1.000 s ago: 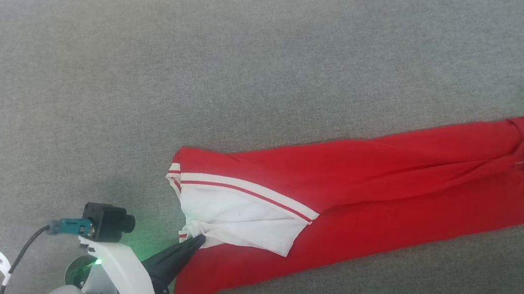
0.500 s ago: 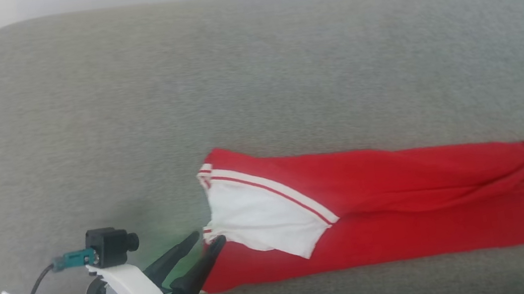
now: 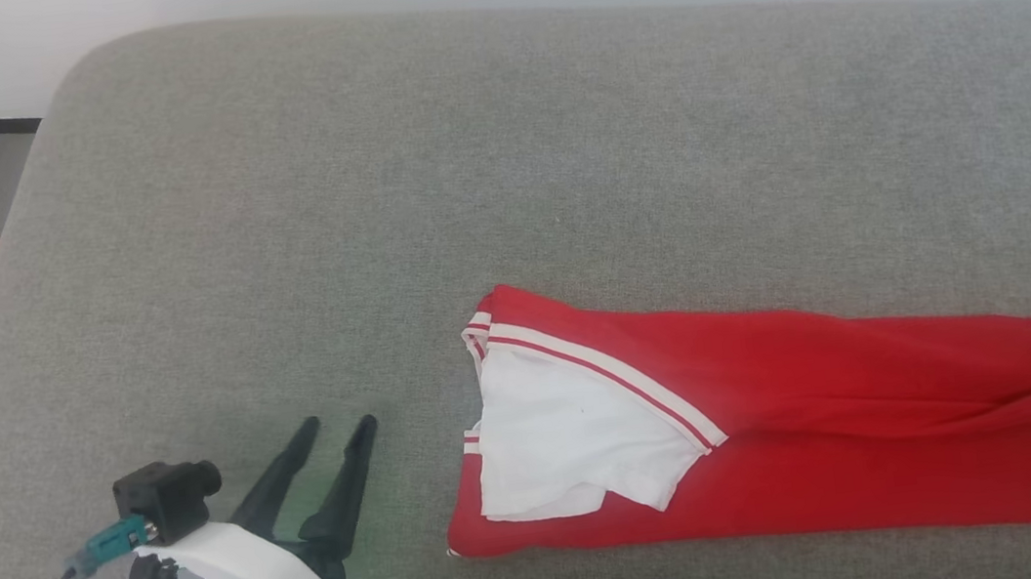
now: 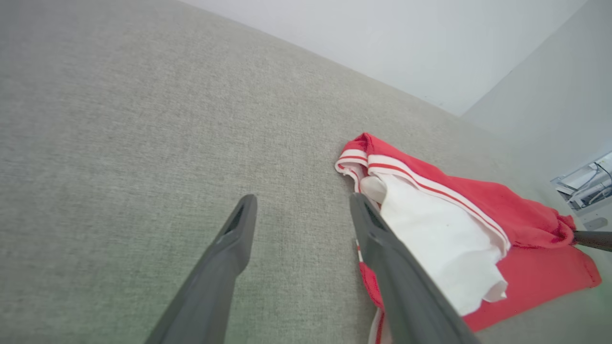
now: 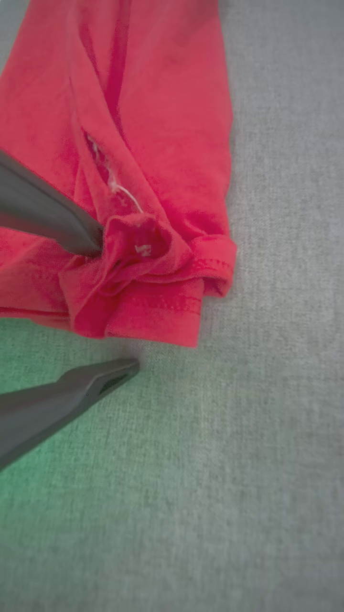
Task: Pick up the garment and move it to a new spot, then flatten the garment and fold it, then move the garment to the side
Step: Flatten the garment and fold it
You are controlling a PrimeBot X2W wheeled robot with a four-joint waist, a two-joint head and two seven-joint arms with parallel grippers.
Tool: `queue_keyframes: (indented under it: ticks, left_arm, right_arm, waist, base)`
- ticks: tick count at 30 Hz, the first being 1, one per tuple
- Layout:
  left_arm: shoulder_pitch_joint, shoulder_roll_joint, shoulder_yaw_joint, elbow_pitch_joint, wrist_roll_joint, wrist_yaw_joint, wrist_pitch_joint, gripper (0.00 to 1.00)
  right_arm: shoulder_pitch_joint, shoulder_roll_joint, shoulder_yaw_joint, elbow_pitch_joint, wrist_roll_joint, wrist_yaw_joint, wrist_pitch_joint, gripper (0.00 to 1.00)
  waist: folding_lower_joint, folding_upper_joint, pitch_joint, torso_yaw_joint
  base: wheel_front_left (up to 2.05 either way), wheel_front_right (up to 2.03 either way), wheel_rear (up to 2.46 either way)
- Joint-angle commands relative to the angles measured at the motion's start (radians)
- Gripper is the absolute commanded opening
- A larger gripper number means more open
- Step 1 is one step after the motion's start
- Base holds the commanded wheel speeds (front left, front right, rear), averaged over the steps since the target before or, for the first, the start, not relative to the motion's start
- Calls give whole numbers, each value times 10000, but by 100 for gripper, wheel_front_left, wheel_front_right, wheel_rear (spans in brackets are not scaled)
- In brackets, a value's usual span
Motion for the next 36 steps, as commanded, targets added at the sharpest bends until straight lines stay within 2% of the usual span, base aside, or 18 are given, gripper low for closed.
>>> queue_keyframes:
  ticks: [1,6,12,15,19,20,21,22,28,33,36]
  left_arm:
    - [191,-215,410,114,534,-16,-41,100]
    - [670,-1131,2366,178,2831,8,-41,100]
    - [1211,-2174,4350,-540,5766,44,-42,100]
    - [1452,-2620,5068,-790,6837,30,-42,100]
    - [1611,-3129,5804,-906,7701,11,-44,100]
    - [1628,-3253,5949,-930,7820,9,-43,100]
    - [1656,-3334,6084,-942,7912,1,-43,100]
    - [1687,-3352,6179,-957,8029,-6,-44,100]
    - [1802,-3279,6326,-1213,8136,-11,-45,100]
    - [1991,-3203,6355,-1443,8107,-13,-43,100]
    - [2015,-3134,6296,-1625,8069,-14,-45,100]
  right_arm:
    - [191,734,447,63,3,60,314,100]
    - [156,1221,719,320,-168,72,843,100]
    - [-9,1687,844,622,-442,86,1401,100]
    - [-142,1999,858,703,-595,94,1622,100]
    - [-347,2332,911,750,-903,95,1770,100]
    - [-385,2396,886,762,-956,97,1765,48]
    - [-440,2463,817,790,-1011,97,1726,16]
    - [-504,2492,760,835,-1032,97,1708,0]
    - [-966,2045,-136,1059,-1366,27,1088,0]
    - [-1158,1230,-1232,1507,-1600,-24,465,0]
    - [-1313,948,-1875,1747,-1668,26,124,0]
  waist:
    - [0,0,-21,18]
    - [0,0,-67,26]
    - [0,0,-71,-59]
    - [0,0,-47,-120]
    - [0,0,27,-212]
    - [0,0,44,-234]
    - [0,0,58,-264]
    - [0,0,66,-307]
    - [0,0,122,-732]
    - [0,0,128,-1168]
    - [0,0,109,-1403]
  base:
    - [0,0,0]
    - [0,0,0]
    - [0,0,0]
    - [0,0,0]
    - [0,0,0]
    - [0,0,0]
    - [0,0,0]
    - [0,0,0]
    - [0,0,0]
    - [0,0,0]
    - [0,0,0]
